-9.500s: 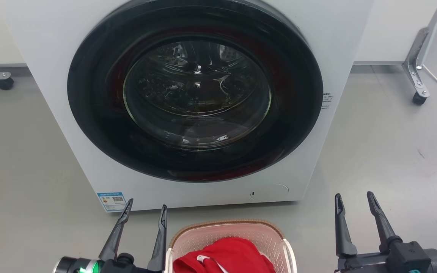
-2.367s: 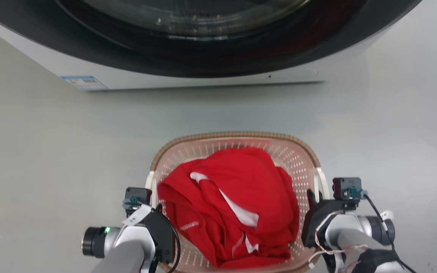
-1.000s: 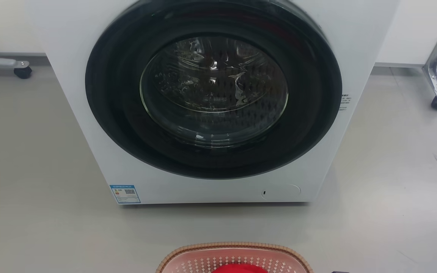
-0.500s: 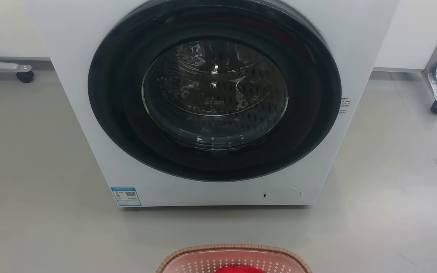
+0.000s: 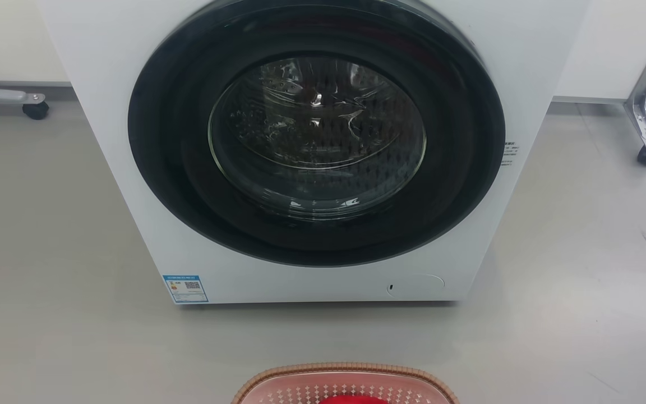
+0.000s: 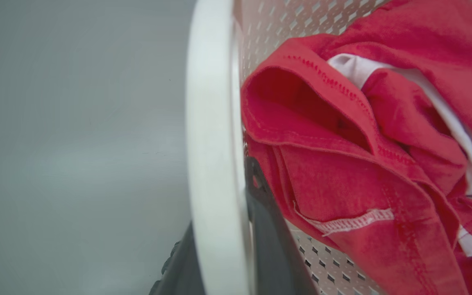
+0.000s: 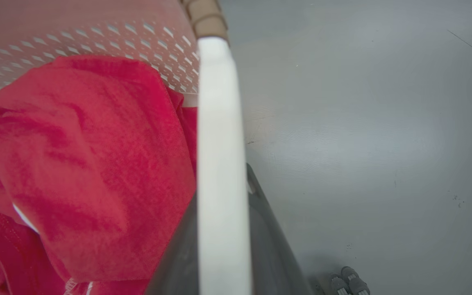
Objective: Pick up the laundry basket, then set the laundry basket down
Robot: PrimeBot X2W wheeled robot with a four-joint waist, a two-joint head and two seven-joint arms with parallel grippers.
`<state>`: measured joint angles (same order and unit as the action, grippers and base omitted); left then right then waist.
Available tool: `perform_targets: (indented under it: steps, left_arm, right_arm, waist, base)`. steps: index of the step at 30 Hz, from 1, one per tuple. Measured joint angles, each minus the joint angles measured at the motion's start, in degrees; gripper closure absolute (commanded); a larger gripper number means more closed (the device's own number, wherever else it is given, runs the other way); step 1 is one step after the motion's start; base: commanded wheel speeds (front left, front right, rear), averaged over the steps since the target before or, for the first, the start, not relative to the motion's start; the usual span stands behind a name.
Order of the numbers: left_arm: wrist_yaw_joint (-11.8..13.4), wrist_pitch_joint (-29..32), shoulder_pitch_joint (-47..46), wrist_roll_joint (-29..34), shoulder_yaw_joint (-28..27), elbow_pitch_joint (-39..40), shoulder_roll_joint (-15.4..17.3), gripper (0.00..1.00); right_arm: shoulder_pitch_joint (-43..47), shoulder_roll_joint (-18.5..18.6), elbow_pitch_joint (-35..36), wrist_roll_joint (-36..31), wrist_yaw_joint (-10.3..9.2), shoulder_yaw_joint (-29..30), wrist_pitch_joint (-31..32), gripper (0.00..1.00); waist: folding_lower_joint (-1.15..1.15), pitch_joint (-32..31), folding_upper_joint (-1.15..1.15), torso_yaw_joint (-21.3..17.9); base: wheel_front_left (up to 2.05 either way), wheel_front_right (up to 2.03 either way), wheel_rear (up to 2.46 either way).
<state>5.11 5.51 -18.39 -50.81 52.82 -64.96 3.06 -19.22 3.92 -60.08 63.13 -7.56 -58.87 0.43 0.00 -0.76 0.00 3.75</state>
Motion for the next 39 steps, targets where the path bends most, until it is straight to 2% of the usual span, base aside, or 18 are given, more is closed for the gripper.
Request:
perform_targets:
  steps: [20,39]
  left_arm:
    - [0.4,-1.2,-0.6,-1.6,0.7,-0.1,0.0,1.00]
    - [0.9,-4.7,-14.3,-1.6,-2.1,-0.6,0.1,1.00]
  right_arm:
    - [-2.9,0.0,-1.1,1.7,0.00,-1.9,-0.5,1.00]
    - [-19.0,0.1,-2.7,0.7,0.00,-2.0,-2.6,1.00]
  waist:
    - [0.00,2.3,0.00,-0.1]
    - [0.01,14.9,0.00,-0.2]
  base:
    - [0.00,0.00,0.00]
    - [0.00,0.00,0.00]
